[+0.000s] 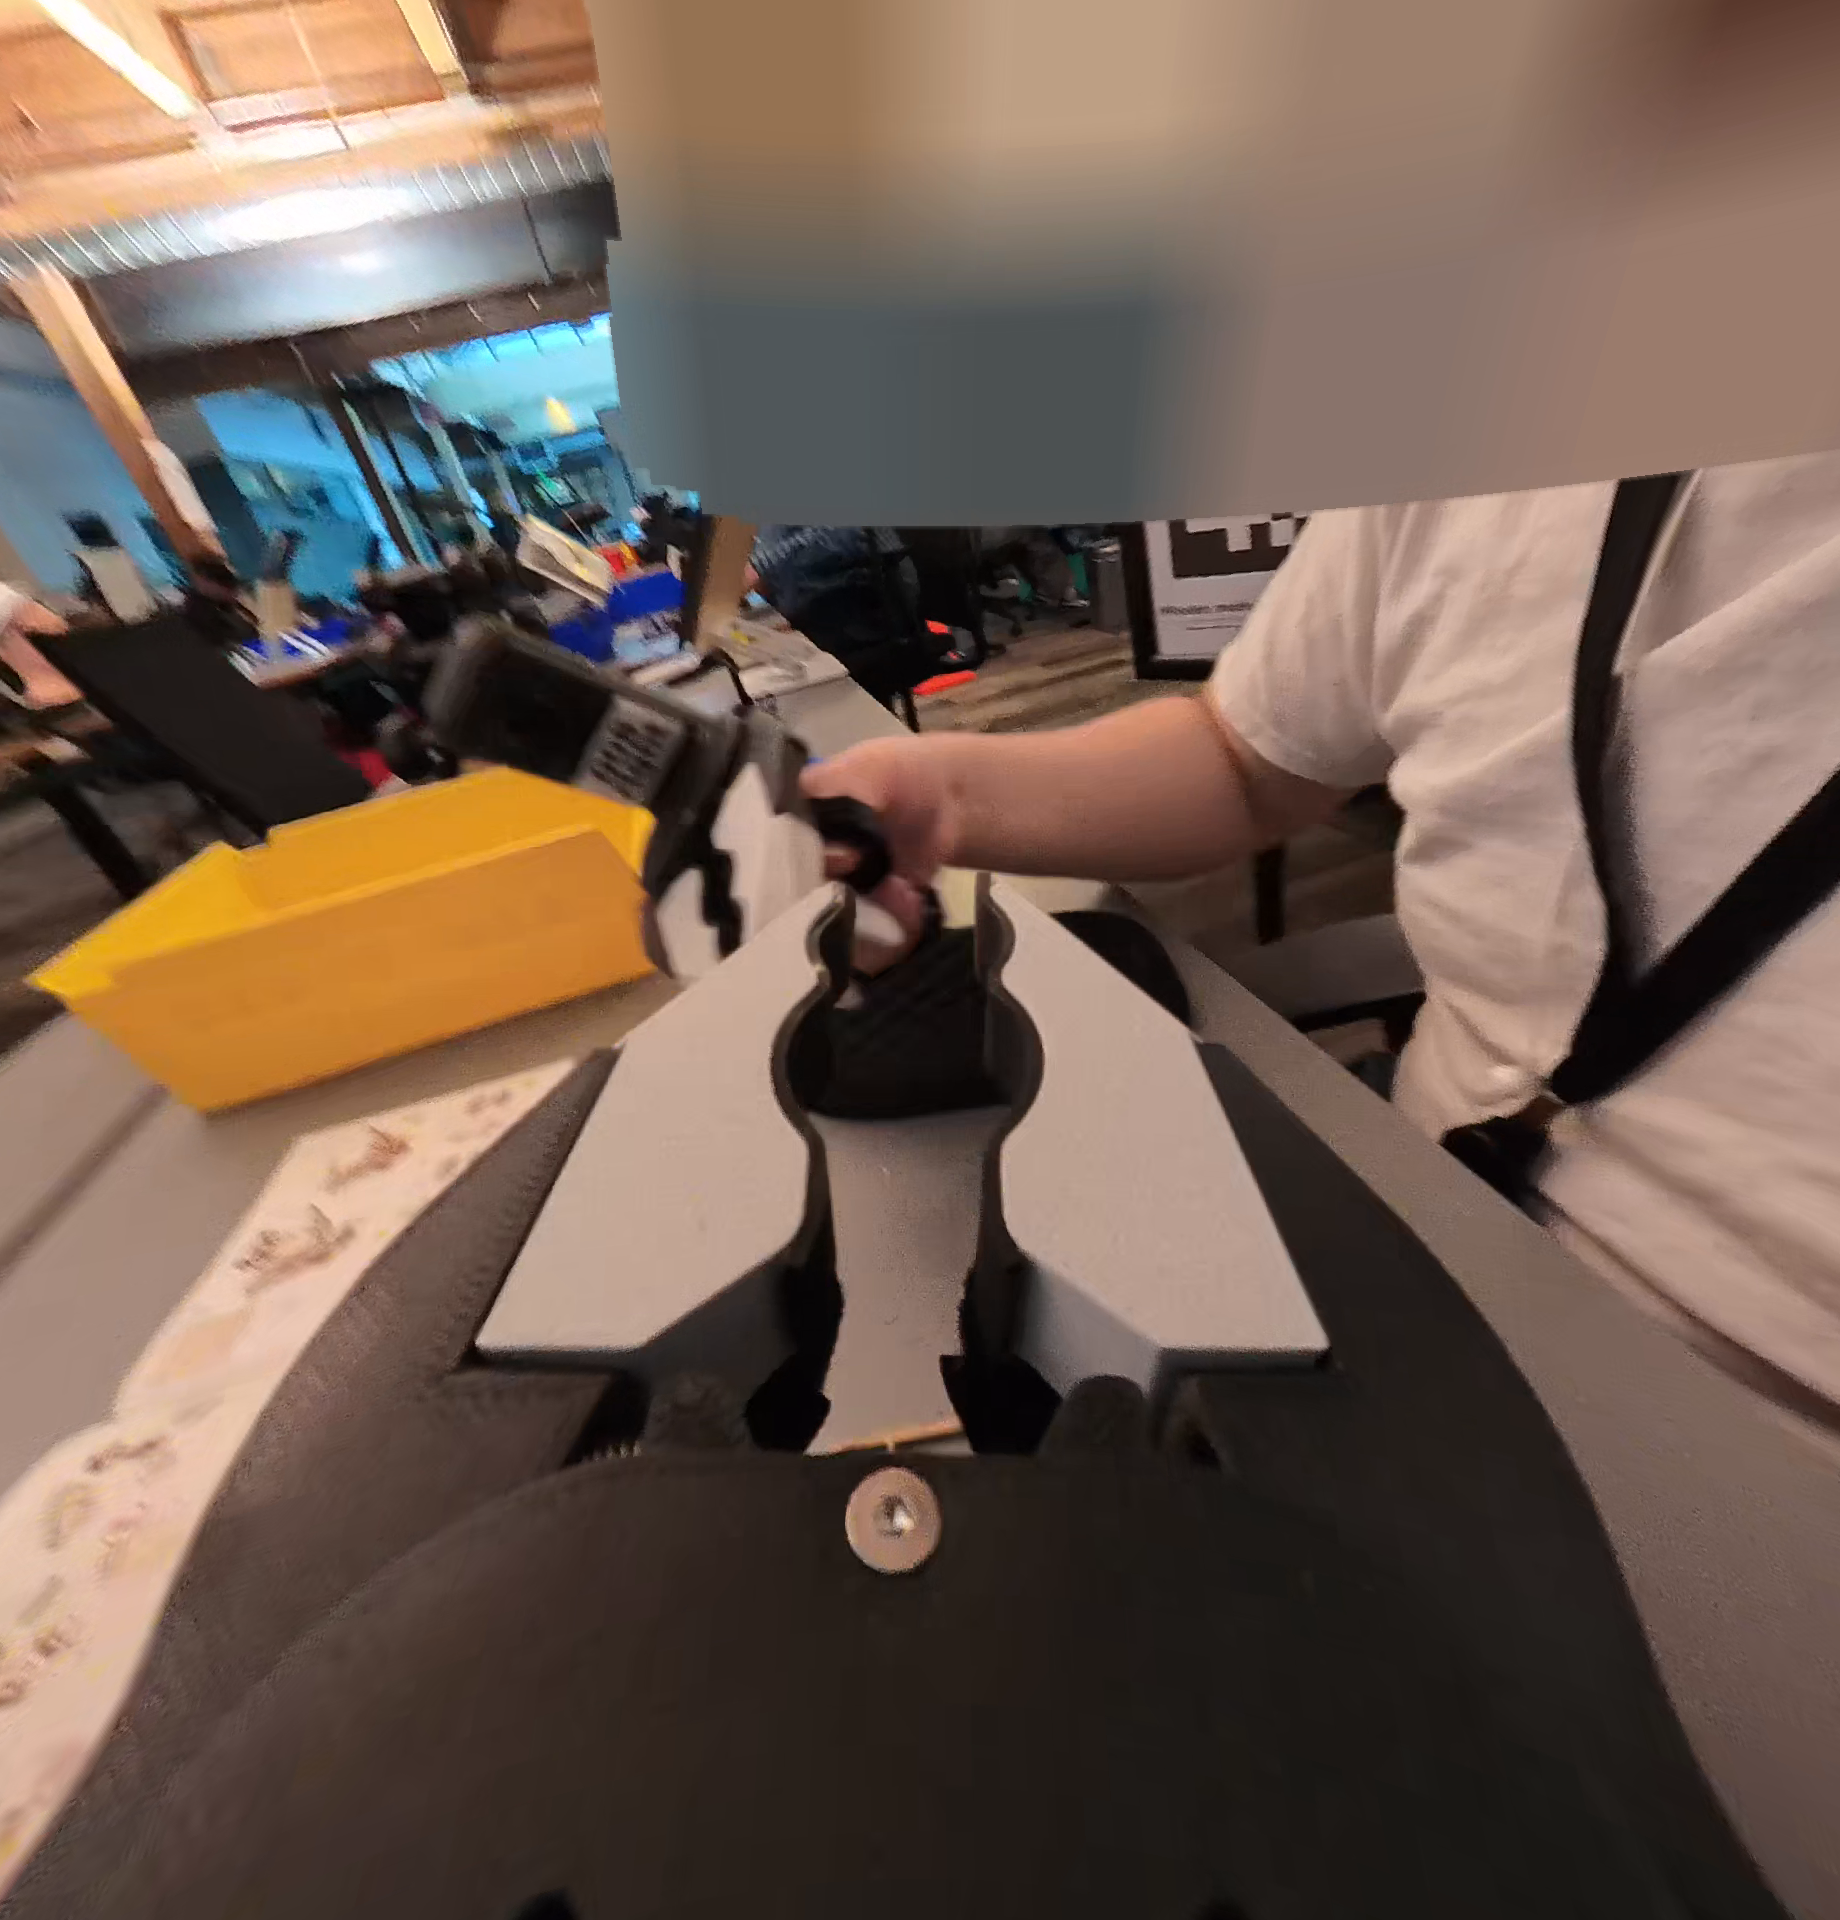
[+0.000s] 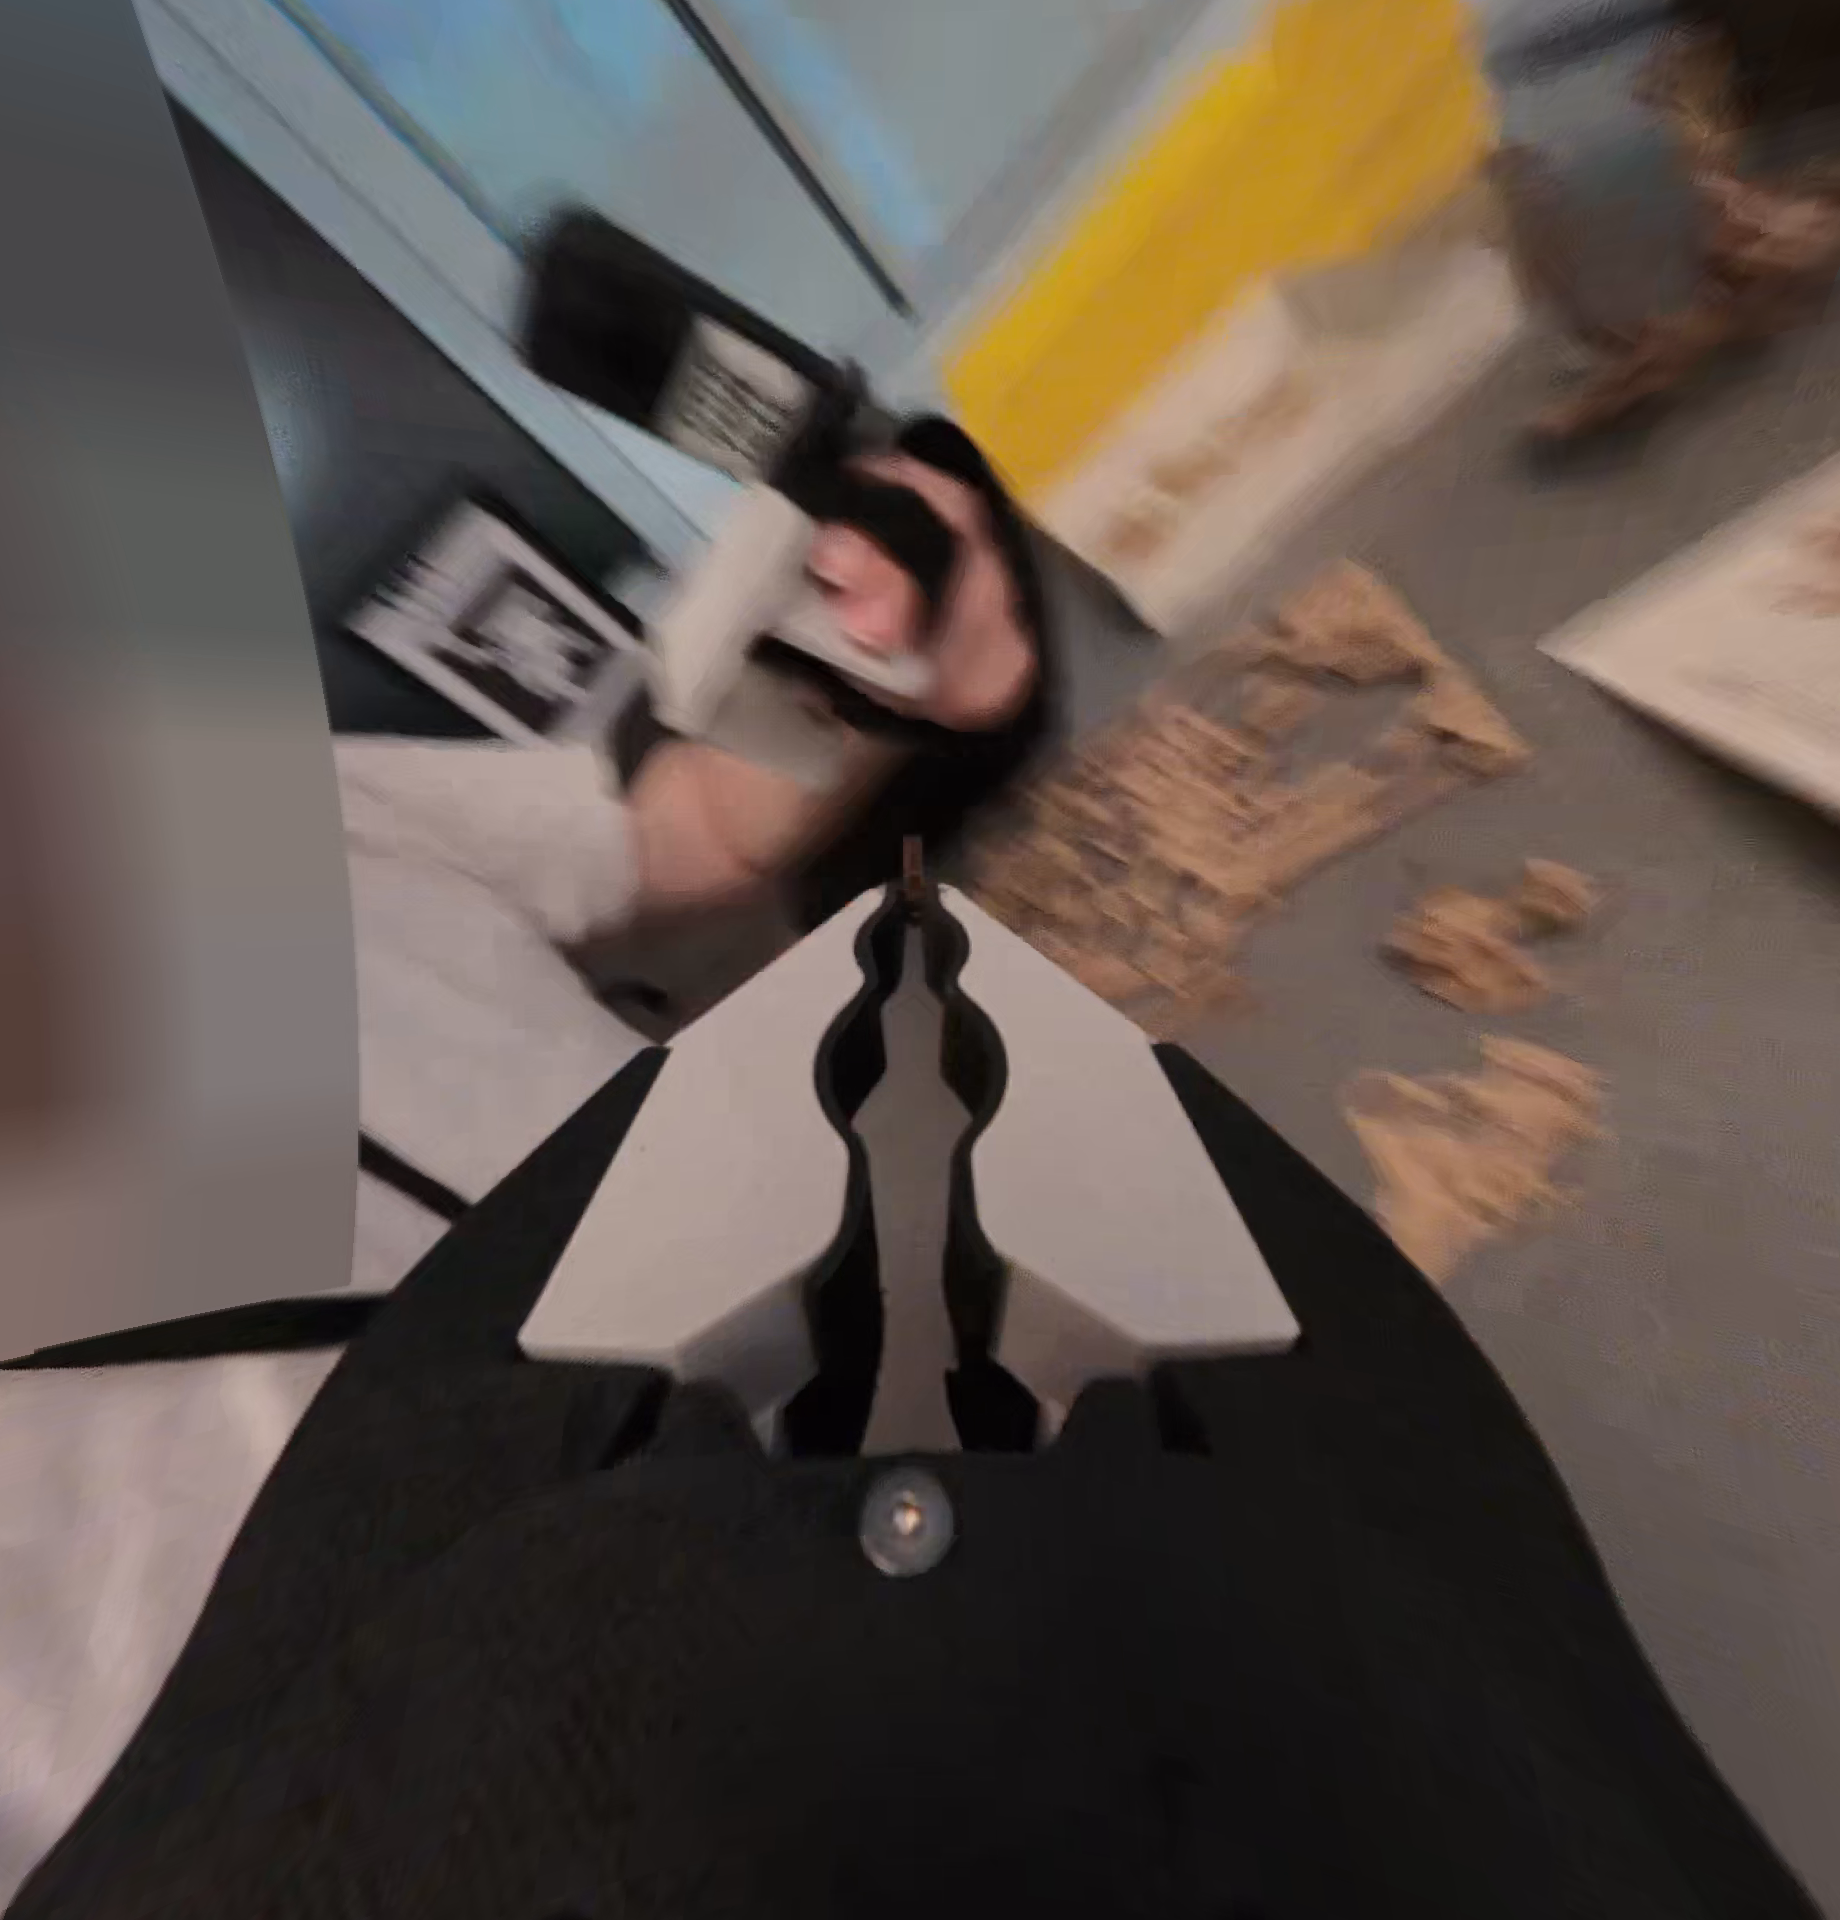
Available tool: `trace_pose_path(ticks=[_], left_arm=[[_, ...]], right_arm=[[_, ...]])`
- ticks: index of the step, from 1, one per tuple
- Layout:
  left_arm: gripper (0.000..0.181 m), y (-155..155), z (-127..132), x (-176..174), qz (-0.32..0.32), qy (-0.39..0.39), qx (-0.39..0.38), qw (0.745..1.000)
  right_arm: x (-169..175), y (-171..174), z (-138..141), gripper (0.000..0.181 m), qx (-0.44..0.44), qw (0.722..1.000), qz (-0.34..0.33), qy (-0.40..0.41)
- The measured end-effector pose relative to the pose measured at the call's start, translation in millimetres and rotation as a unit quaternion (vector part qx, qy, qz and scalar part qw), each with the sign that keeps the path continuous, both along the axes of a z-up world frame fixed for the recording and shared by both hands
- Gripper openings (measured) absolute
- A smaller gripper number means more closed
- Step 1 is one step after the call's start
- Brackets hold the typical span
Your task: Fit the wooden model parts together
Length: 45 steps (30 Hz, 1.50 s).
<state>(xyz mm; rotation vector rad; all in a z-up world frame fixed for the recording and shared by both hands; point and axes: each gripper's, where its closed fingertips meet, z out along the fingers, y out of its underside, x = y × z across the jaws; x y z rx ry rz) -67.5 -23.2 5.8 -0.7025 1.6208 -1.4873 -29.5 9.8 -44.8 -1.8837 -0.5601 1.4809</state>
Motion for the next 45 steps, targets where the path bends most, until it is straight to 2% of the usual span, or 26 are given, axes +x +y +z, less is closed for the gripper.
trace_pose_path(ticks=[2, 4, 7, 9, 13, 16, 19, 27, 31, 34, 37, 40, 42, 45], left_arm=[[0.020, 5.2, -11.8, -1.2, -0.009, 0.044, -0.009, 0.999], [0.019, 11.4, -21.8, -2.8, -0.003, 0.075, -0.008, 0.997], [0.018, 23.0, -30.6, -7.2, 0.029, 0.099, -0.004, 0.995], [0.018, 28.7, -35.9, -13.3, 0.051, 0.106, 0.001, 0.993], [0.013, 37.9, -41.0, -22.7, 0.067, 0.090, 0.006, 0.994], [0.013, 45.6, -43.8, -23.1, 0.057, 0.091, -0.035, 0.994], [0.014, 49.2, -49.6, -23.2, 0.043, 0.106, -0.075, 0.991], [0.015, 47.5, -55.0, -20.5, 0.037, 0.111, -0.076, 0.990], [0.015, 49.7, -54.6, -19.0, 0.043, 0.109, -0.077, 0.990], [0.014, 51.9, -55.9, -17.3, 0.050, 0.109, -0.073, 0.990], [0.014, 55.2, -58.6, -14.7, 0.061, 0.111, -0.067, 0.990], [0.013, 55.9, -61.2, -13.7, 0.063, 0.114, -0.063, 0.989], [0.013, 56.7, -62.5, -13.5, 0.066, 0.117, -0.060, 0.989], [0.013, 58.2, -63.2, -14.3, 0.069, 0.116, -0.058, 0.989]], right_arm=[[35.6, 22.2, -36.7, 0.001, -0.012, 0.992, -0.027, -0.119], [59.9, 40.5, -53.5, 0.001, -0.070, 0.988, -0.049, -0.131], [78.7, 56.9, -75.9, 0.001, -0.119, 0.981, -0.072, -0.136], [83.5, 59.1, -90.0, 0.001, -0.134, 0.976, -0.083, -0.148], [83.3, 55.7, -97.5, 0.001, -0.144, 0.976, -0.083, -0.143], [82.9, 53.2, -108.0, 0.001, -0.157, 0.972, -0.078, -0.157], [78.8, 50.0, -107.2, 0.001, -0.157, 0.974, -0.059, -0.150], [81.2, 48.4, -110.4, 0.007, -0.072, 0.967, -0.057, -0.239], [90.8, 54.6, -104.1, 0.028, -0.019, 0.955, -0.079, -0.287], [86.6, 61.3, -85.5, 0.028, 0.064, 0.949, -0.089, -0.296], [56.7, 66.9, -63.1, 0.025, 0.165, 0.948, -0.080, -0.260], [33.0, 70.1, -80.2, 0.023, 0.190, 0.931, -0.028, -0.309], [29.0, 75.1, -93.6, 0.022, 0.199, 0.915, -0.010, -0.350], [24.6, 76.8, -99.3, 0.018, 0.223, 0.901, 0.017, -0.371]])
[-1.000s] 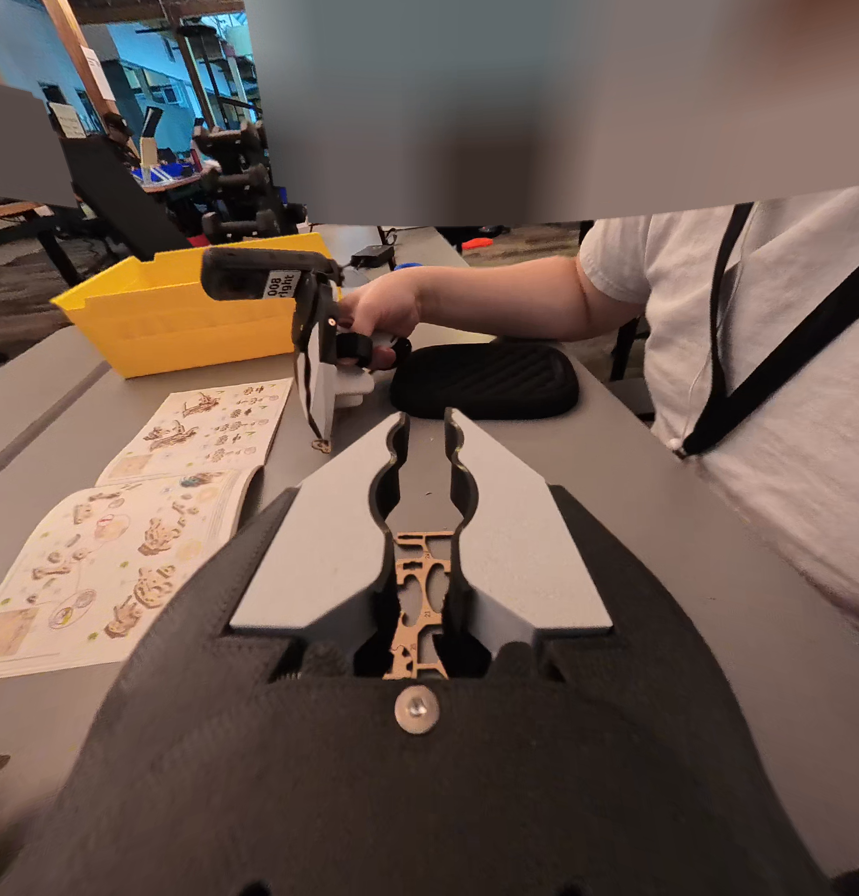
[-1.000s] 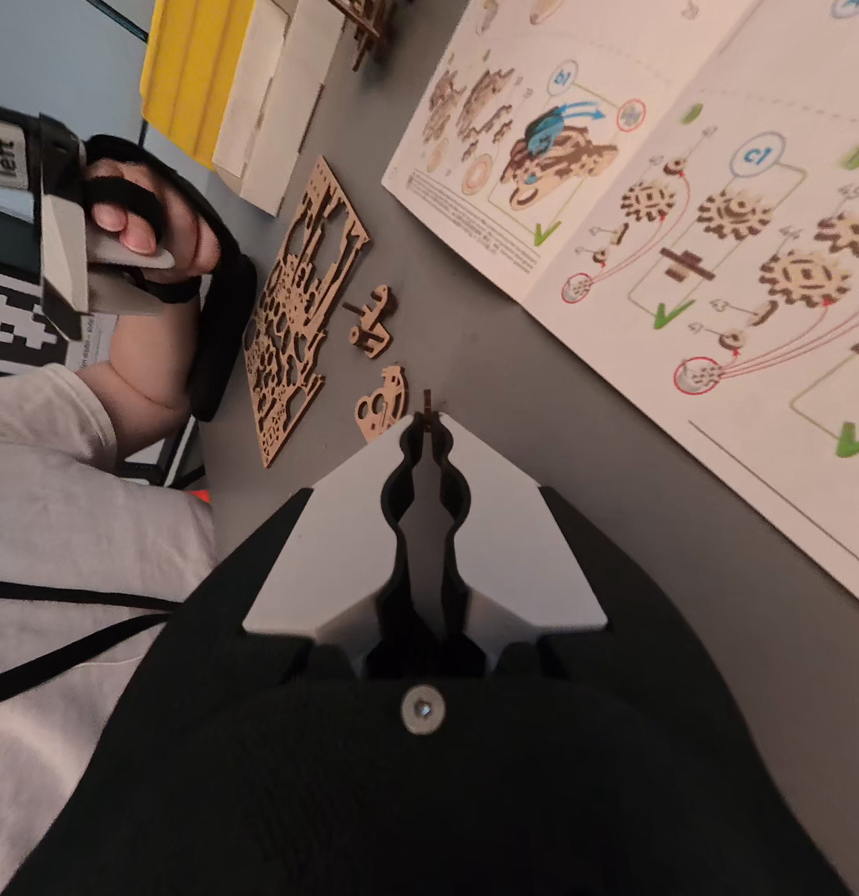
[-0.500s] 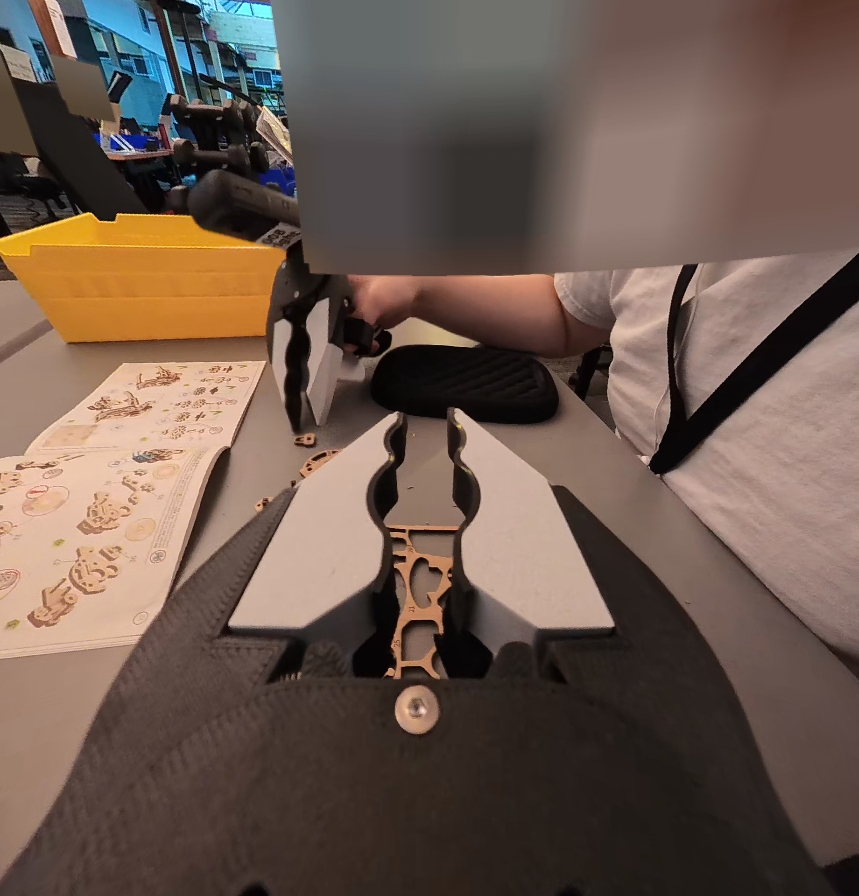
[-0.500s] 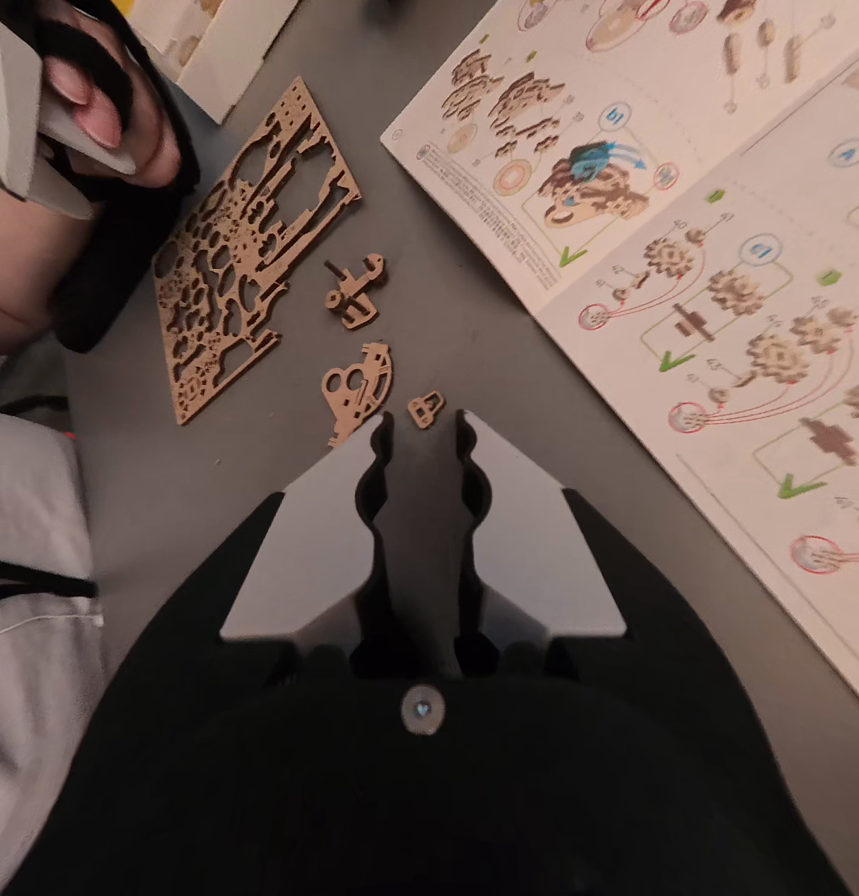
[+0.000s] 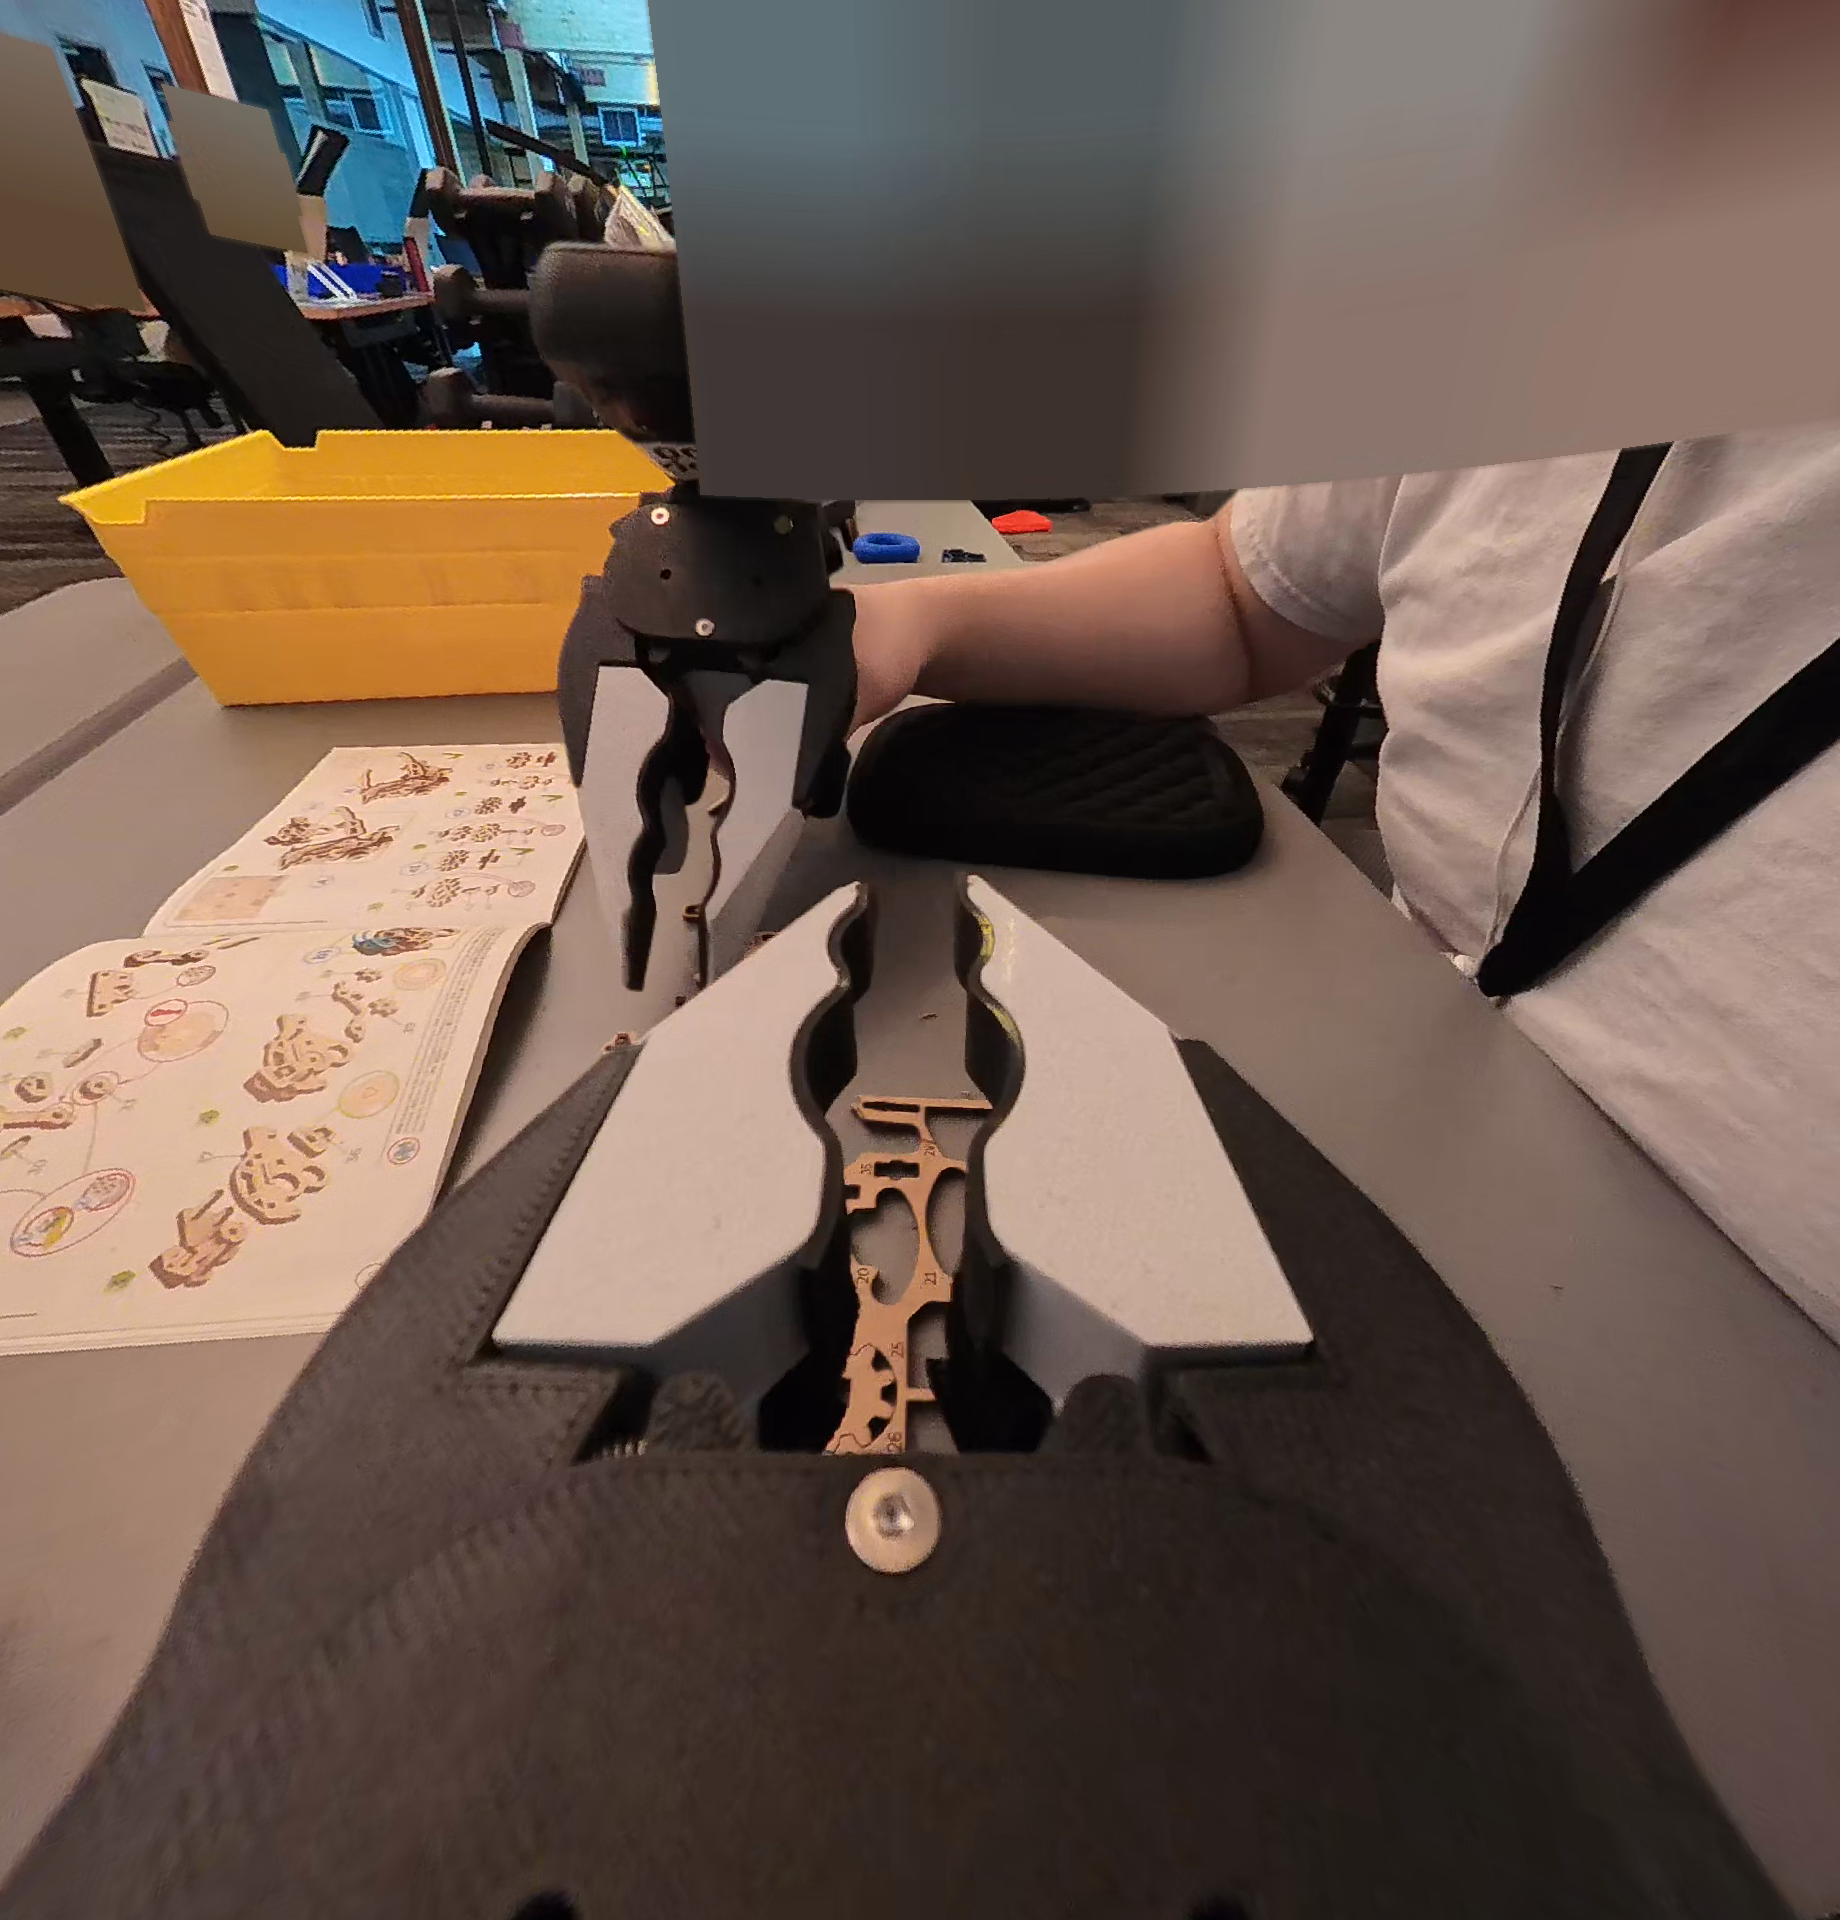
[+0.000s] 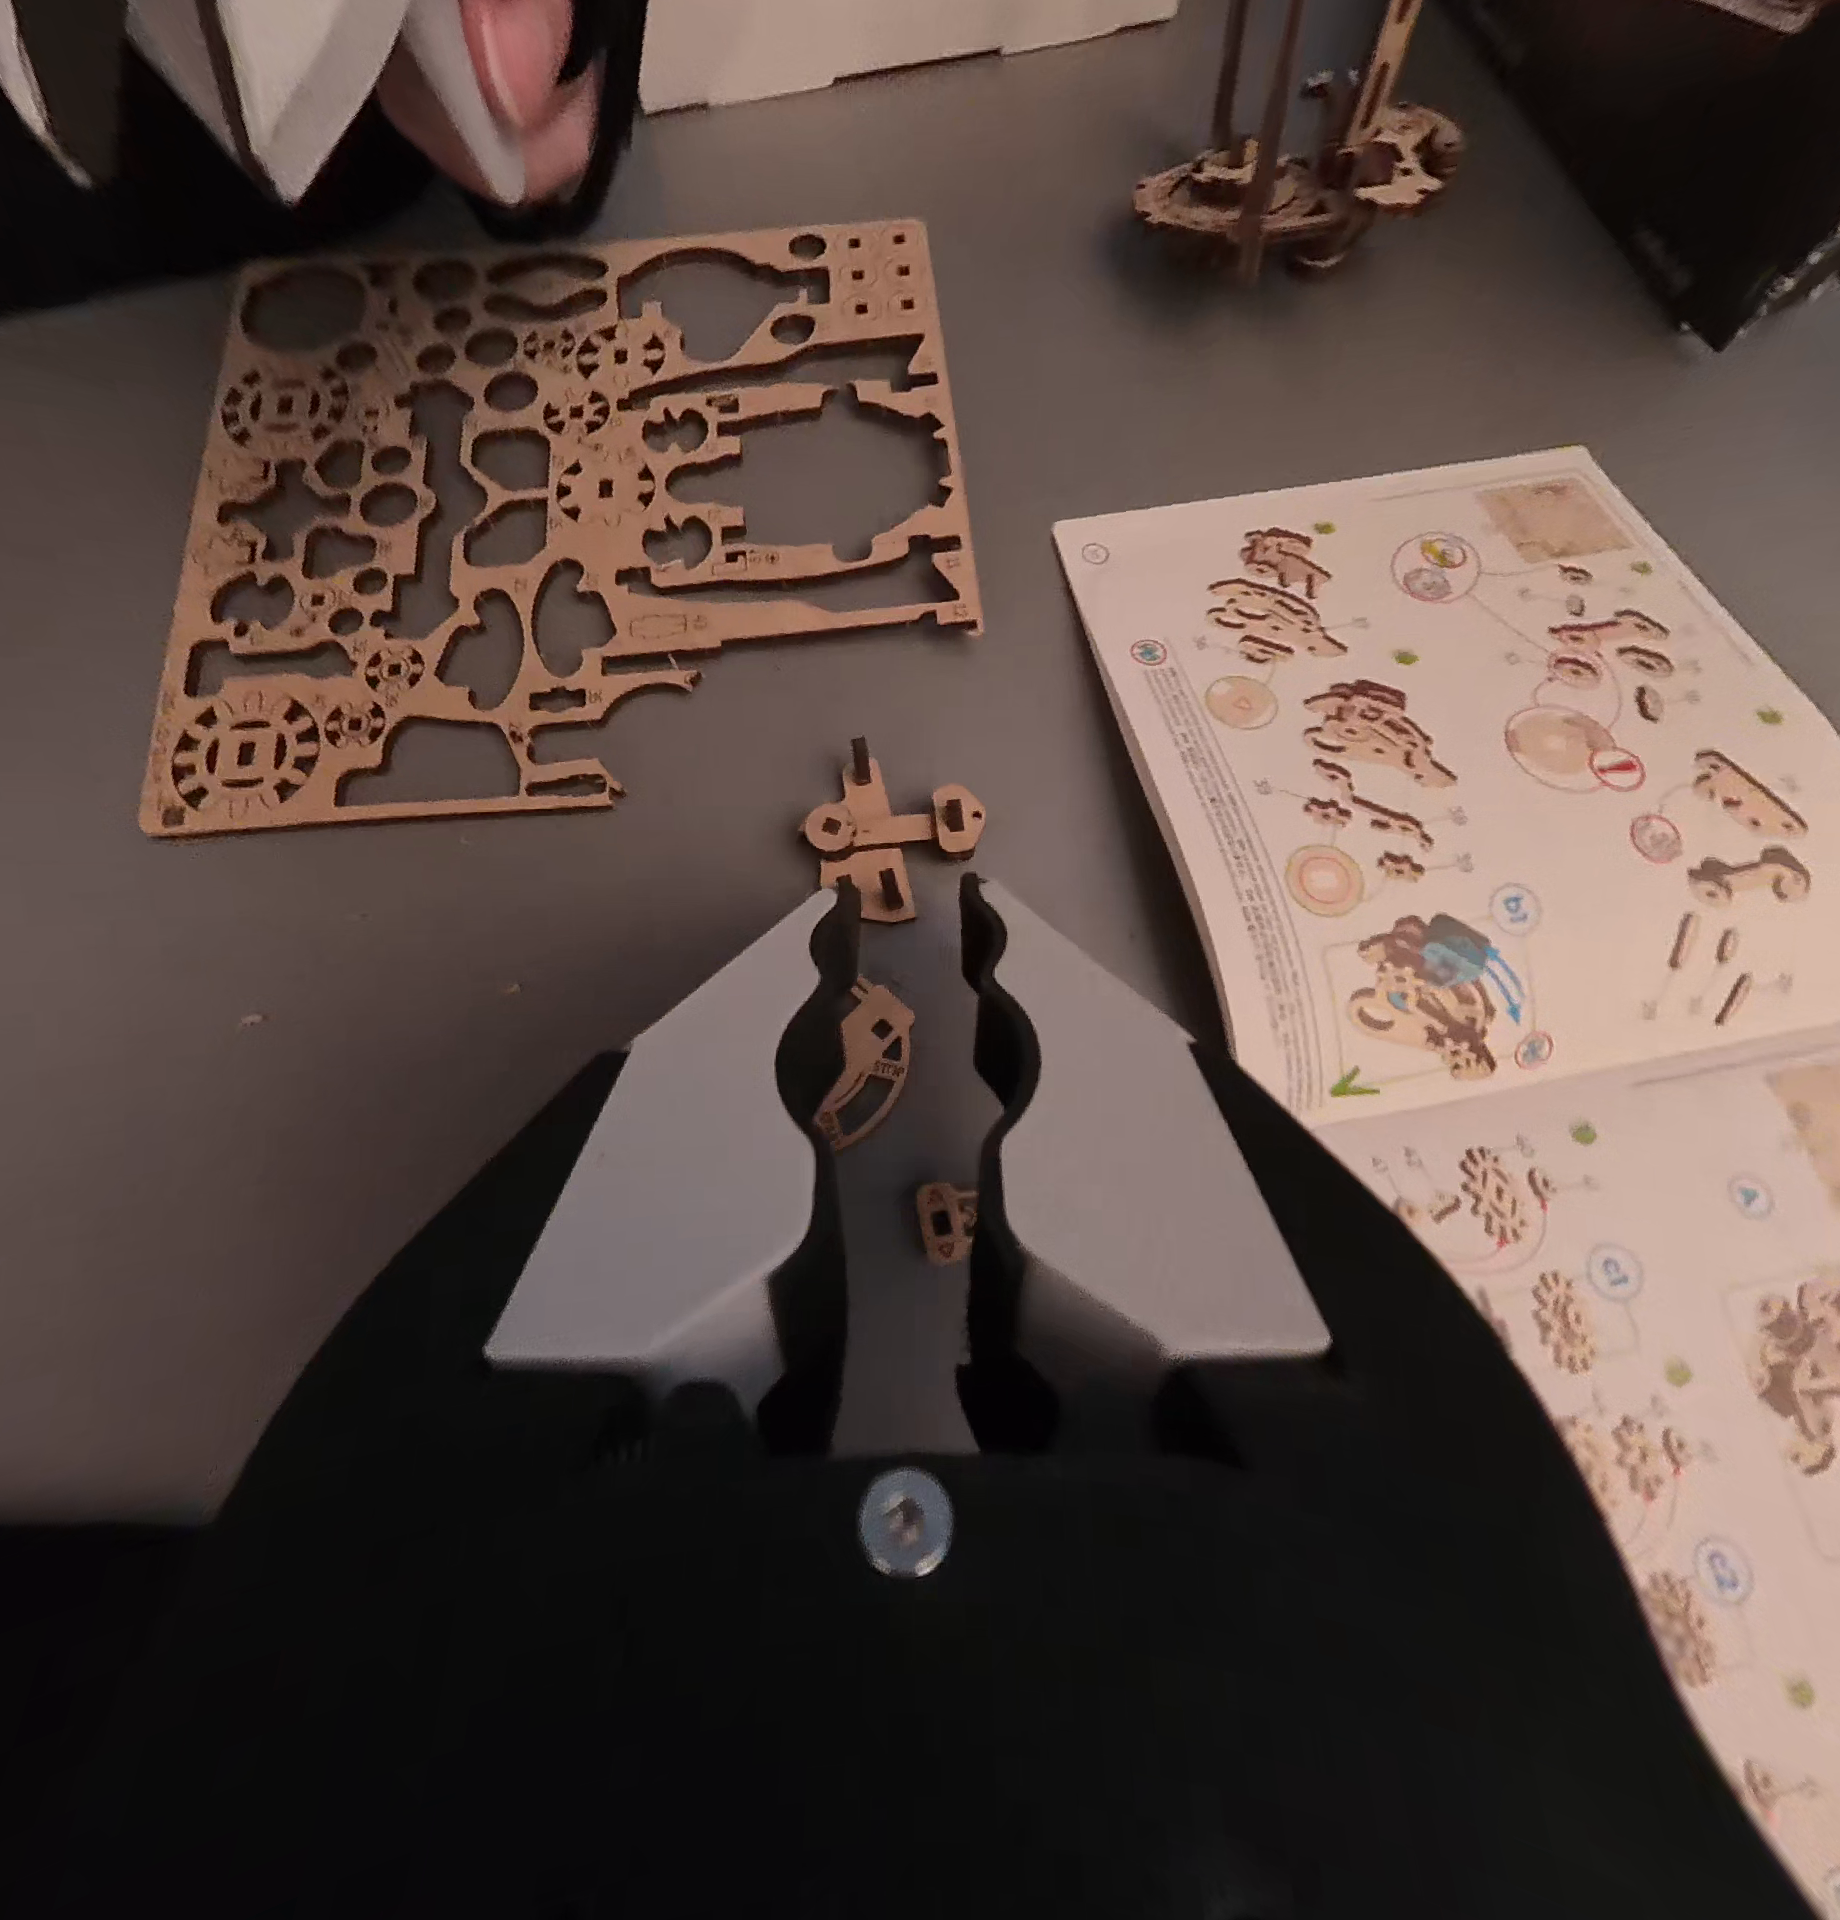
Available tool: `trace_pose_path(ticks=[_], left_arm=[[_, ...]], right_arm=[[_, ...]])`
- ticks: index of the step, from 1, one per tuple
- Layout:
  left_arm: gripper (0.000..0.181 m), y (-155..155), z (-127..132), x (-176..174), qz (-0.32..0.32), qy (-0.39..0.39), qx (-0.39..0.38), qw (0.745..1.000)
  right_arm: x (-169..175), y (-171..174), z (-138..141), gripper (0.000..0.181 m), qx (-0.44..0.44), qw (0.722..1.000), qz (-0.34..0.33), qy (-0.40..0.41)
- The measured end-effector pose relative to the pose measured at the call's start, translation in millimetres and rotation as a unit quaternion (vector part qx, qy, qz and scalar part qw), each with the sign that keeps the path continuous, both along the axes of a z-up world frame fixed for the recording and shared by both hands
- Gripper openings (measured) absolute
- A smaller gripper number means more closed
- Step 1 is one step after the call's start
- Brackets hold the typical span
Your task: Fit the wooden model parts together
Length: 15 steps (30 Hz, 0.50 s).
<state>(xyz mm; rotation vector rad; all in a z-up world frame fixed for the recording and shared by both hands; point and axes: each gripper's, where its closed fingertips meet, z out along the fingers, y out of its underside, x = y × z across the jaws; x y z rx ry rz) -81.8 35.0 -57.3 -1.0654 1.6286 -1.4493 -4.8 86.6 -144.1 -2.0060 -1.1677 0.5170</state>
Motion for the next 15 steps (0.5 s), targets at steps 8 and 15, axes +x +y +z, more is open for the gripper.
trace_pose_path(ticks=[8, 15], left_arm=[[0.012, 3.1, 2.8, -3.0, 0.001, -0.007, -0.007, 1.000], [0.010, 5.2, 2.0, -4.3, 0.000, -0.006, -0.012, 1.000]], right_arm=[[-7.1, -3.2, -1.8, 0.015, -0.004, 0.996, 0.087, -0.032], [-7.1, -1.4, -4.5, 0.001, 0.016, 0.988, 0.140, -0.066]])
